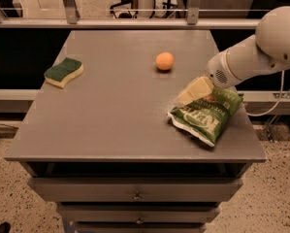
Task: Move orange near green jalapeno chip bag
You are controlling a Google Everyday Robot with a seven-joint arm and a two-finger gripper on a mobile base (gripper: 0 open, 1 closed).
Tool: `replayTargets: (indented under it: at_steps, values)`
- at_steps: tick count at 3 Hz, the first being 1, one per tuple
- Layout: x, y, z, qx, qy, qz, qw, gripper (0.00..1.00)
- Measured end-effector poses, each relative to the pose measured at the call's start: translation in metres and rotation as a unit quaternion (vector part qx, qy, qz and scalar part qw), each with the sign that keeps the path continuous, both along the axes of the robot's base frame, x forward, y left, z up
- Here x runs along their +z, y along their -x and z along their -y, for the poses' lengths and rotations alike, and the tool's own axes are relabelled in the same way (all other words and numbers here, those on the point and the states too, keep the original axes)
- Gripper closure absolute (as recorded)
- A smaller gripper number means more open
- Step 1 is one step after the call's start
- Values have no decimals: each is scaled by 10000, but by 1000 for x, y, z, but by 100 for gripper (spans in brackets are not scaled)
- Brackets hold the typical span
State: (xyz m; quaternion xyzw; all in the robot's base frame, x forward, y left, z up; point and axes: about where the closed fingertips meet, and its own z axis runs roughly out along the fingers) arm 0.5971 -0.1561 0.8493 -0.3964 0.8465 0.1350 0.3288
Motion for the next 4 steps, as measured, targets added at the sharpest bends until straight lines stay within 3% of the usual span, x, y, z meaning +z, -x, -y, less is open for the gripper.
replayTargets:
  at_steps: [1,2,3,4]
  values:
    - [5,-6,5,-21,6,181,9998,0]
    - [23,-38,13,-43,-67,686,9976,0]
    - [43,-89,9,-60,-265,1309,9910,0]
    - [52,-157,8,-227,-507,1886,9805,0]
